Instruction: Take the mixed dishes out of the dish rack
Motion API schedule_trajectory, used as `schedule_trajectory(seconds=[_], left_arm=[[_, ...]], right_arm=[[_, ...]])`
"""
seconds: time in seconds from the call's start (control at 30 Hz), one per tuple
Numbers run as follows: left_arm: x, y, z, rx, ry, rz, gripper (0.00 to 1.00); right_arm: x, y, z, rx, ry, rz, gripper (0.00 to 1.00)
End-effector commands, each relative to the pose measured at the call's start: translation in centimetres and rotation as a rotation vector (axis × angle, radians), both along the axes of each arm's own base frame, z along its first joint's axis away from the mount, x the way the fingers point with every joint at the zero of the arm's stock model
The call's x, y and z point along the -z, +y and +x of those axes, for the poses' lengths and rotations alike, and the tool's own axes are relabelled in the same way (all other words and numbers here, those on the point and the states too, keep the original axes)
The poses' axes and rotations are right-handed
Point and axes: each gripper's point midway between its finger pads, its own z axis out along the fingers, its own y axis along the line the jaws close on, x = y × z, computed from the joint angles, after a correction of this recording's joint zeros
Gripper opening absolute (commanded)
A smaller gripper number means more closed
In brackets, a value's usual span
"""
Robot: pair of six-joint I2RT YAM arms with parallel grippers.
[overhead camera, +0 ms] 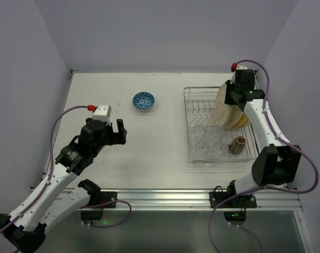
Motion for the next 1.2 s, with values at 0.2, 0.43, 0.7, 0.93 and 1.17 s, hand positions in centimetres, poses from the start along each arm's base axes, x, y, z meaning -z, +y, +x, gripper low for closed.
schedule_trajectory(seconds=[0.2,0.43,0.7,0.93,1.17], left_arm=[[-0.7,-0.2,0.4,0.001,-0.032,-0.009,1.00],[-0.6,-0.2,0.4,0.003,-0.031,-0.007,1.00],[-0.7,-0.1,0.5,0.000,-0.031,-0.003,1.00],[-1.2,0.0,0.5,-0.003,-0.047,-0.008,1.00],[-3.1,-0.5,0.4,0.034,-0.098,-0.058,1.00]], right_arm=[[-8.3,-0.7,0.8,0.028,-0.272,-0.016,0.00],[-10.4,-1.1,0.1,0.054,-0.325,-0.017,0.00],[-13.3,-1.9,-0.7,0.094,-0.397,-0.032,0.00],[-16.5,-1.8,-2.4,0.111,-0.453,0.003,0.00],[-20.2,2.3,-4.7,-0.011,-0.540,0.246,0.00]])
